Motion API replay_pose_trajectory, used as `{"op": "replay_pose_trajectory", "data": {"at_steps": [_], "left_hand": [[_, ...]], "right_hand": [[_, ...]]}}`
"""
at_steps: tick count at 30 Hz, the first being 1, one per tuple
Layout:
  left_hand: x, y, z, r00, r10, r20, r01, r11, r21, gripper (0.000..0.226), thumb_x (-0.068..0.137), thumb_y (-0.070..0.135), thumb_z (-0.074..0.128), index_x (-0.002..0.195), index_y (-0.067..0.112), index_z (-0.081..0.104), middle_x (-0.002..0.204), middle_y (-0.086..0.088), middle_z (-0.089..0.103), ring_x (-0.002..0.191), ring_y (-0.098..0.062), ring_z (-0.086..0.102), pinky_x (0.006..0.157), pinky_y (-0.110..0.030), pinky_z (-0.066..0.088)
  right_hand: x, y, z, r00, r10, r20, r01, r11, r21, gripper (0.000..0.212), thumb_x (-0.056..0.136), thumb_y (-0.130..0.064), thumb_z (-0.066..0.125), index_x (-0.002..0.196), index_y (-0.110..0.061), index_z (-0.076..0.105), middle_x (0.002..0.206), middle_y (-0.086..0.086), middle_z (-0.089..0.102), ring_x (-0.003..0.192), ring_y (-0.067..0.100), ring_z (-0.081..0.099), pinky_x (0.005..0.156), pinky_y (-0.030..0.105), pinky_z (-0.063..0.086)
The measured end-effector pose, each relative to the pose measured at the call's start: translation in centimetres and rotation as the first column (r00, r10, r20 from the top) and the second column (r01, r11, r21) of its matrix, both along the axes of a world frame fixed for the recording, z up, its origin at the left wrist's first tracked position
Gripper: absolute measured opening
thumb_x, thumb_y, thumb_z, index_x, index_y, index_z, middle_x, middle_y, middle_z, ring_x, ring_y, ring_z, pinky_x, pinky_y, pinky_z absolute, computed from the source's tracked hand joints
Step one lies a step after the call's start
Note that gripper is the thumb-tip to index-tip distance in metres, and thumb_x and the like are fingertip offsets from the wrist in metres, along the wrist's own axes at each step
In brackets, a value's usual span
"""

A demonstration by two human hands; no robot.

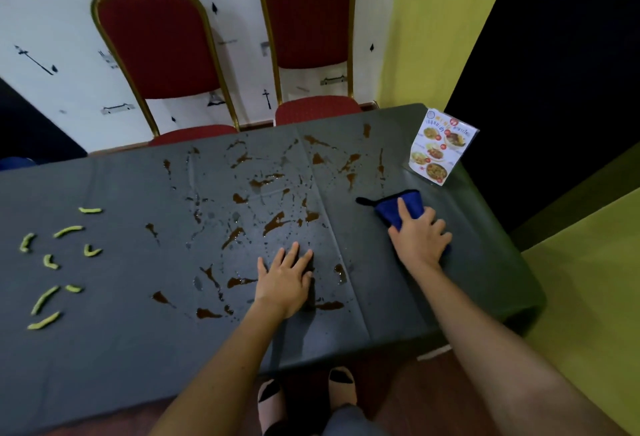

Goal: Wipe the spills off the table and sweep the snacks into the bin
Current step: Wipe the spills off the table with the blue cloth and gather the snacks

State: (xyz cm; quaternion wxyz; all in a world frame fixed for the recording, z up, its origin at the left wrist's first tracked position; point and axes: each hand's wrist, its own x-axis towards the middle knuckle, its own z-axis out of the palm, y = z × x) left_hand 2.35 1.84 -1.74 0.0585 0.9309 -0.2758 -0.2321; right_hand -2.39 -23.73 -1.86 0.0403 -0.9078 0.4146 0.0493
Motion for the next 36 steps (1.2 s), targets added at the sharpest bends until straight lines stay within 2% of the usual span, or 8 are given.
{"op": "replay_pose_trajectory", "data": {"at_steps": [5,9,12,16,23,27,33,36], "left_hand": [[1.1,3.3,0.3,0.989,0.087,0.120,-0.076,0.992,-0.098,0.051,0.100,0.039,0.024,0.150,0.033,0.013,0.159,0.001,0.016,0.147,-0.021,0.009,0.116,-0.052,-0.002],[0.9,6.7,-0.4,0.972,0.185,0.147,-0.182,0.983,-0.034,0.052,0.100,0.043,0.019,0.150,0.032,0.012,0.160,0.001,0.010,0.147,-0.022,0.004,0.115,-0.052,-0.005],[0.9,7.7,-0.8,0.969,0.188,0.160,-0.190,0.982,-0.007,0.053,0.099,0.046,0.015,0.150,0.032,0.012,0.160,0.003,0.008,0.147,-0.022,0.003,0.116,-0.051,-0.006],[1.2,7.6,-0.5,0.967,0.206,0.150,-0.200,0.978,-0.055,0.051,0.099,0.046,0.017,0.148,0.033,0.021,0.159,0.003,0.015,0.147,-0.023,0.010,0.116,-0.054,-0.001],[2.1,8.2,0.2,0.985,0.131,0.113,-0.133,0.991,0.010,0.051,0.099,0.046,0.021,0.149,0.036,0.015,0.160,0.002,0.012,0.146,-0.025,0.010,0.115,-0.057,0.000],[2.5,8.3,0.5,0.990,0.099,0.101,-0.102,0.995,0.022,0.054,0.098,0.049,0.024,0.149,0.036,0.014,0.160,0.001,0.012,0.146,-0.025,0.011,0.115,-0.058,0.000],[2.6,8.9,-0.1,0.991,0.058,0.123,-0.057,0.998,-0.013,0.056,0.097,0.051,0.024,0.150,0.035,0.013,0.159,0.000,0.014,0.145,-0.026,0.013,0.114,-0.057,0.004],[2.6,9.0,-0.4,0.989,0.051,0.135,-0.050,0.999,-0.009,0.056,0.097,0.052,0.024,0.149,0.035,0.014,0.159,0.000,0.015,0.145,-0.026,0.014,0.115,-0.056,0.006]], "right_hand": [[0.0,3.4,0.6,0.998,-0.069,0.000,0.069,0.997,0.026,0.065,0.090,-0.055,0.050,0.148,-0.042,0.022,0.139,0.016,0.034,0.110,0.038,0.044,0.092,0.049,0.037],[0.1,9.7,0.9,0.994,0.106,0.024,-0.107,0.993,0.047,0.067,0.089,-0.056,0.050,0.147,-0.042,0.020,0.139,0.015,0.034,0.110,0.037,0.045,0.091,0.048,0.037],[-0.1,13.8,0.8,0.976,0.217,0.016,-0.218,0.974,0.056,0.067,0.089,-0.056,0.049,0.147,-0.042,0.020,0.140,0.015,0.033,0.110,0.034,0.044,0.090,0.047,0.036],[-0.4,13.1,1.1,0.963,0.269,0.013,-0.270,0.961,0.066,0.065,0.090,-0.053,0.051,0.146,-0.044,0.021,0.139,0.012,0.034,0.112,0.033,0.043,0.092,0.047,0.037],[-2.6,5.7,0.7,0.999,-0.018,0.027,0.017,1.000,0.017,0.062,0.088,-0.056,0.053,0.144,-0.049,0.027,0.131,0.011,0.041,0.110,0.035,0.047,0.092,0.046,0.039],[-1.6,7.6,0.6,0.985,-0.173,0.019,0.173,0.985,0.028,0.063,0.087,-0.059,0.053,0.144,-0.047,0.029,0.126,0.015,0.044,0.105,0.037,0.049,0.089,0.045,0.039],[-0.6,16.5,-0.1,0.997,0.062,0.042,-0.063,0.998,0.027,0.065,0.087,-0.059,0.051,0.145,-0.046,0.024,0.134,0.014,0.040,0.101,0.032,0.047,0.085,0.042,0.038],[-1.2,17.3,0.2,0.987,0.154,0.035,-0.155,0.987,0.032,0.063,0.088,-0.055,0.051,0.145,-0.046,0.024,0.135,0.011,0.039,0.103,0.030,0.046,0.086,0.042,0.038]]}}
